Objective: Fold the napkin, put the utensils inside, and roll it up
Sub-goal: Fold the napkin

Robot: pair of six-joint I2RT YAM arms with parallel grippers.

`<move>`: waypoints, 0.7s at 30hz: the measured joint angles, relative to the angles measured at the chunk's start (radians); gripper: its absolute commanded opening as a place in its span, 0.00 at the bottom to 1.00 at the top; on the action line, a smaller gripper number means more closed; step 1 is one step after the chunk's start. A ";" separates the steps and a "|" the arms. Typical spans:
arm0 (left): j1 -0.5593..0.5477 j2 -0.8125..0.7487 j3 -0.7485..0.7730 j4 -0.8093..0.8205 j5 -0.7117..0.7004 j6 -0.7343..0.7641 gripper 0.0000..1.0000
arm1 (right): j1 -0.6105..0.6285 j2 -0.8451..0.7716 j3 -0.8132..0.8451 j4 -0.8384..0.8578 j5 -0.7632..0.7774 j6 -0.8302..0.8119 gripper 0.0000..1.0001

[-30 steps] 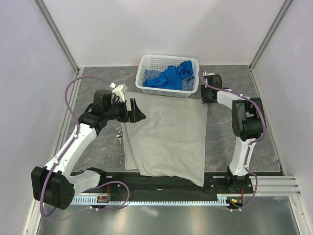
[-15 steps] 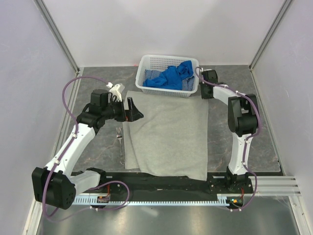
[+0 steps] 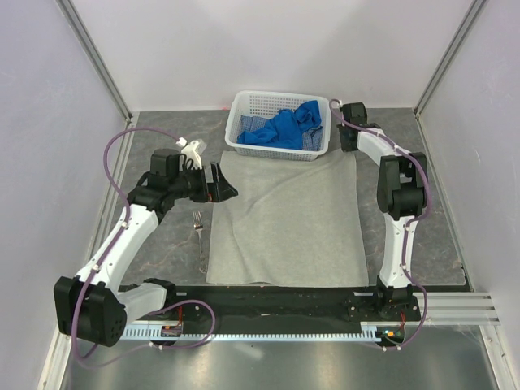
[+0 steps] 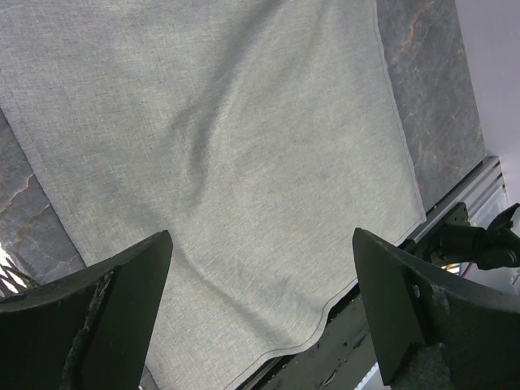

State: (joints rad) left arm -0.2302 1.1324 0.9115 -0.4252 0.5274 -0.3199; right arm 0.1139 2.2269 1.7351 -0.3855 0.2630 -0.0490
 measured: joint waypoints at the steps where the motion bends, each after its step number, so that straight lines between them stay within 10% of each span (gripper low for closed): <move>1: 0.000 0.002 -0.002 0.000 0.000 0.000 1.00 | 0.000 0.000 0.006 0.000 0.000 -0.002 0.02; 21: 0.000 0.010 -0.002 -0.002 -0.001 0.000 1.00 | 0.119 -0.408 -0.462 -0.053 -0.073 0.177 0.00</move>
State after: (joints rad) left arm -0.2302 1.1427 0.9092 -0.4271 0.5266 -0.3199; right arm 0.2333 1.8191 1.2732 -0.4381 0.1898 0.1276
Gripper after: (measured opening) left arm 0.995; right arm 0.105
